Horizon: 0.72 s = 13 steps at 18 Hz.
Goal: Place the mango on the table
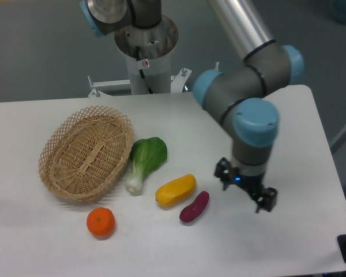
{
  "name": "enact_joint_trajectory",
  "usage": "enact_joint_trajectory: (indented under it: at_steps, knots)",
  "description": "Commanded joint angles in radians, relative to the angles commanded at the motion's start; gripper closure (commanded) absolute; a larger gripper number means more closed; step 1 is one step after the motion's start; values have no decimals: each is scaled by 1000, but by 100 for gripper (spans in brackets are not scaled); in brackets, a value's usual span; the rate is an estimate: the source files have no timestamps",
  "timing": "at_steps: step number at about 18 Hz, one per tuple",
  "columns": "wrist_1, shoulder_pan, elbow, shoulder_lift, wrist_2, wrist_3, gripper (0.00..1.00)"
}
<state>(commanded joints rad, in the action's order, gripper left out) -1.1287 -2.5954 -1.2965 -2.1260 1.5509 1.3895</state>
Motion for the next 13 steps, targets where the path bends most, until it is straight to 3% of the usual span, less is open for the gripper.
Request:
enact_joint_trajectory:
  at_steps: [2,4,13]
  knots:
    - [-64,-9,57,-26,3,35,0]
    - [-92,-17,97,-49,5,37,0]
    - [-97,-42,137,-83,37,39,0]
